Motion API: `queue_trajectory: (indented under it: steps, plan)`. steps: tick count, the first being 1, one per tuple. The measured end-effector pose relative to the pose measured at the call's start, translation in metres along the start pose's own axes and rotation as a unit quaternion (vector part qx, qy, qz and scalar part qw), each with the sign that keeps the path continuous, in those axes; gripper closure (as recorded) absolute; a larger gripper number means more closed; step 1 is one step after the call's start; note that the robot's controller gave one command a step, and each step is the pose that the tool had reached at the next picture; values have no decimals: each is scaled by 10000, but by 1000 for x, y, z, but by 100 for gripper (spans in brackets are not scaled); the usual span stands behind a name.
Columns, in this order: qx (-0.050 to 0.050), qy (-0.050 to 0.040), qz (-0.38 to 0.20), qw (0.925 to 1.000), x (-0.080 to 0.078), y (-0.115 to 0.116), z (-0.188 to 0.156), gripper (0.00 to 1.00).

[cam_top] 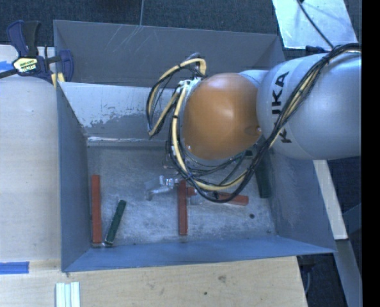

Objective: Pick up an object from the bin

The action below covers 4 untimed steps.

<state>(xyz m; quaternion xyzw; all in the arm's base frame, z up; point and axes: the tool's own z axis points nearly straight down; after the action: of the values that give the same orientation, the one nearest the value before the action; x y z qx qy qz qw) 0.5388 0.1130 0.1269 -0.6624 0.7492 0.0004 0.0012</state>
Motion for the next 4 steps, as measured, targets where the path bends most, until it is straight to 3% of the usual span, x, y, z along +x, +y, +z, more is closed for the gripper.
queue_trajectory:
  steps: [1,2,3,4]
  plan:
    - [33,11,-1629,9866,76,-23,-117,0]
    - [-35,-8,-2836,9589,34,-35,25,0]
    - [18,8,-4197,9077,64,-14,-83,0]
    - [-40,-15,-5297,8482,26,35,26,0]
